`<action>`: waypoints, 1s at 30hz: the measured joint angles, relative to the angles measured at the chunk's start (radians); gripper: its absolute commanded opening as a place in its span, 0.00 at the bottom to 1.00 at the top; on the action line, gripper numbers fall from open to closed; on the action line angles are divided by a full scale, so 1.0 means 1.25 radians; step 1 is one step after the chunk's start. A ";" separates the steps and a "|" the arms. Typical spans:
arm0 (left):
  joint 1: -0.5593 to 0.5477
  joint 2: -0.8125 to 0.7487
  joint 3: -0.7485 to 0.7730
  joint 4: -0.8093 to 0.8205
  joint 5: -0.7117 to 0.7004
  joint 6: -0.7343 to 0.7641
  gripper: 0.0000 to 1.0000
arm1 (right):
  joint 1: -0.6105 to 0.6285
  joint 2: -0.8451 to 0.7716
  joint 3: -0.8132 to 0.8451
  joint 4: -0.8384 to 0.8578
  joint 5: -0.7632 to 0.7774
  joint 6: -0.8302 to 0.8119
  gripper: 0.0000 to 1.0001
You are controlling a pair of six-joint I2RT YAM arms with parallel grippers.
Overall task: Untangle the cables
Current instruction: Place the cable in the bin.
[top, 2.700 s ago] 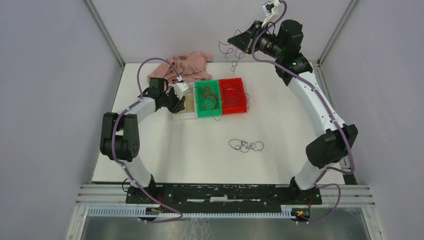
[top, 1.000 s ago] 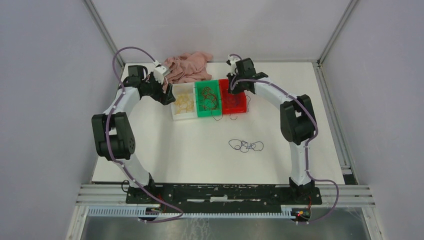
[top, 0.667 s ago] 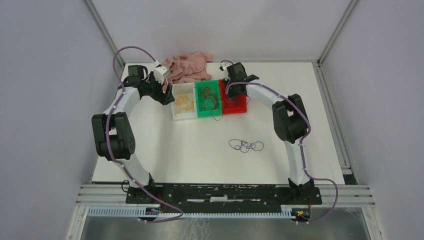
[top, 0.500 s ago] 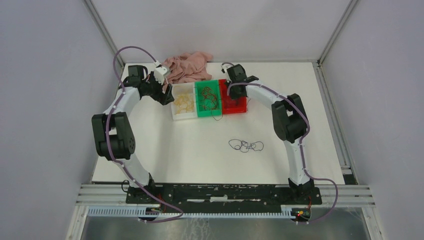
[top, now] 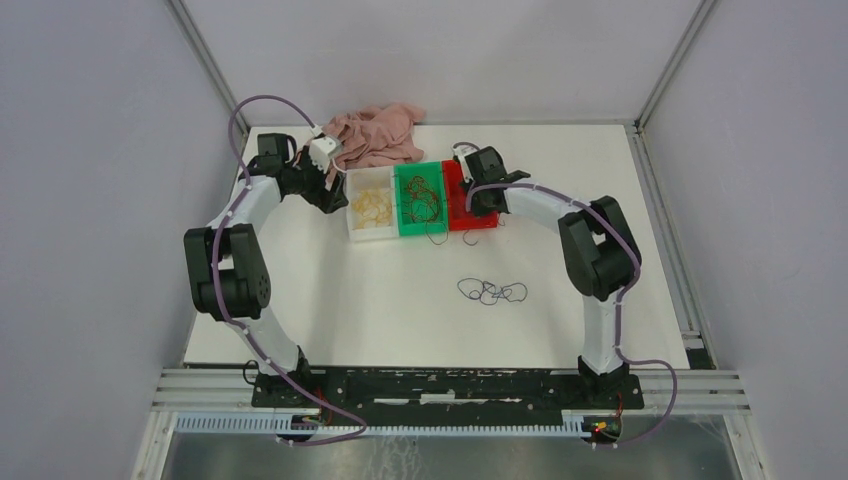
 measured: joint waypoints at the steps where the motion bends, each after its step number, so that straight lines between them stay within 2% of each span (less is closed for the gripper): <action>1: 0.000 -0.001 -0.002 0.000 0.000 0.004 0.92 | 0.000 -0.012 -0.005 0.002 -0.002 0.003 0.00; 4: 0.000 -0.001 -0.003 0.000 0.000 0.009 0.92 | 0.004 -0.054 -0.013 0.003 0.001 0.007 0.03; 5: 0.000 -0.001 -0.003 0.000 0.000 0.009 0.92 | 0.005 -0.067 -0.013 0.005 0.002 0.008 0.14; 7: 0.000 -0.001 -0.003 0.000 0.001 0.009 0.94 | 0.005 -0.091 -0.013 0.010 0.004 0.013 0.29; 10: 0.000 -0.002 -0.003 0.000 0.001 0.009 0.98 | 0.007 -0.099 -0.007 0.012 0.007 0.017 0.44; 14: 0.000 -0.002 -0.001 -0.004 0.001 0.008 0.99 | 0.007 -0.089 0.029 -0.014 0.004 0.020 0.52; 21: 0.000 -0.010 0.050 -0.024 0.007 -0.003 0.99 | 0.001 -0.116 0.108 -0.033 -0.016 0.044 0.73; 24: 0.000 -0.016 0.076 -0.024 0.017 -0.015 0.99 | -0.015 -0.156 0.106 -0.033 -0.036 0.076 0.75; 28: 0.000 -0.027 0.090 -0.025 0.027 -0.016 0.99 | -0.086 -0.219 0.050 0.006 -0.083 0.141 0.64; 30: 0.000 -0.030 0.090 -0.027 0.028 -0.016 0.99 | -0.135 -0.242 -0.005 0.036 -0.106 0.172 0.63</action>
